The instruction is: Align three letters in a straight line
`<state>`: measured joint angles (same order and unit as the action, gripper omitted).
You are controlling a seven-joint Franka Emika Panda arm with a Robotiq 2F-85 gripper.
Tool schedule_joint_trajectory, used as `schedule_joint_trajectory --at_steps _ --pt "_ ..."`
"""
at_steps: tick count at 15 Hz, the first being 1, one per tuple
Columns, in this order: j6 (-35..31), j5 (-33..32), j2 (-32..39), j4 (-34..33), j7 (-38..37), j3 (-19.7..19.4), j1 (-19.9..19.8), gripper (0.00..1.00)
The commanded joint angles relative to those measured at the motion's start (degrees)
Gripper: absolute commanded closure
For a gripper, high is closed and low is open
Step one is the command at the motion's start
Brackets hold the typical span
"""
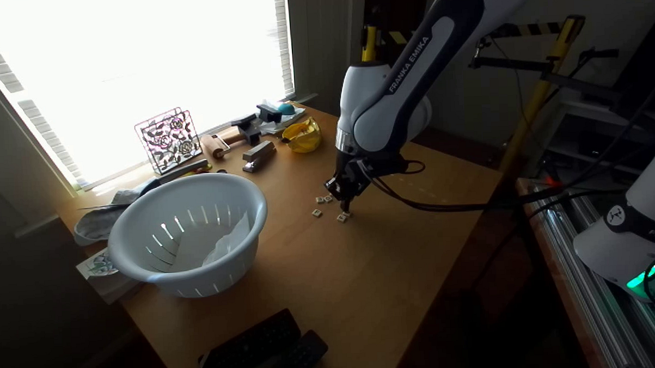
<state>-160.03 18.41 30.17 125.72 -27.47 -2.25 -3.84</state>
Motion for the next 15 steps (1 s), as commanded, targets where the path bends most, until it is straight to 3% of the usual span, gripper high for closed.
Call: schedule_joint_trajectory --at_steps 1,15 --pt "1.18 1.64 0.37 -0.81 -0.54 -0.68 0.93 1.00" --pt "2.40 1.80 -1.38 0.08 0.55 -0.09 0.56 1.00"
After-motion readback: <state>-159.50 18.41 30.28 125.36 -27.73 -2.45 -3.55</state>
